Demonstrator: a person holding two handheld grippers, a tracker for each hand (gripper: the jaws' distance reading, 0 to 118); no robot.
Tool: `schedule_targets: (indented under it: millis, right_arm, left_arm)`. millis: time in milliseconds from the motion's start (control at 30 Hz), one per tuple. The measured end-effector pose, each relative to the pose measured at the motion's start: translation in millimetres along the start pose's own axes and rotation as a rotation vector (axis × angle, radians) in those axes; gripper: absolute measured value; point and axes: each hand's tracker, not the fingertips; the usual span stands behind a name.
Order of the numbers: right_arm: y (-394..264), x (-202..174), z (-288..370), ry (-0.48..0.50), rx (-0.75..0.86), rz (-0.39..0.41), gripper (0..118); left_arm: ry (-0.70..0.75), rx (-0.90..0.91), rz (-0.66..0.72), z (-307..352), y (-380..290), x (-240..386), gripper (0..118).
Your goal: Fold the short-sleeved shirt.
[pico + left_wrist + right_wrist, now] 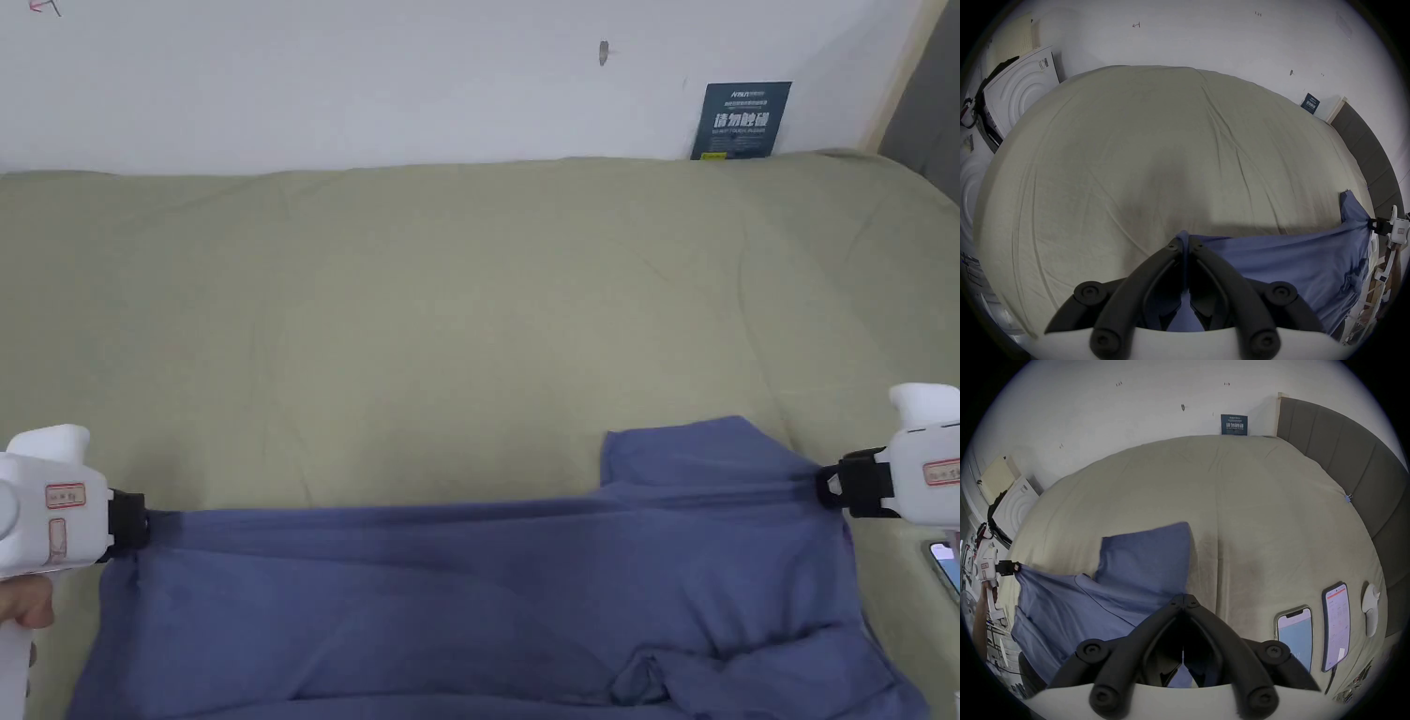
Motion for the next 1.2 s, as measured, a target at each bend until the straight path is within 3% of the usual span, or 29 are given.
schedule_targets:
  millis: [333,633,867,1133,1167,1200]
  right_arm:
    - [-31,2,77,0.05,0.082,0.008,0]
    - [-115,7,140,0.085,0.123,0.019,0]
    - [-198,25,133,0.108,0.032,-0.081,0]
    - [-229,32,98,0.081,-0.031,-0.129,0]
    - [-229,33,96,0.082,-0.043,-0.131,0]
    - [-229,32,95,0.078,-0.047,-0.132,1]
  left_arm:
    - [-0.025,0.101,0.027,88,-43,-14,2]
    - [-0.064,0.13,0.032,152,-130,-41,2]
    - [-0.09,0.03,0.075,143,-215,-52,2]
    - [-0.117,-0.018,0.118,113,-241,-63,3]
    - [-0.124,-0.012,0.122,113,-242,-63,6]
    - [-0.119,-0.005,0.121,113,-241,-63,34]
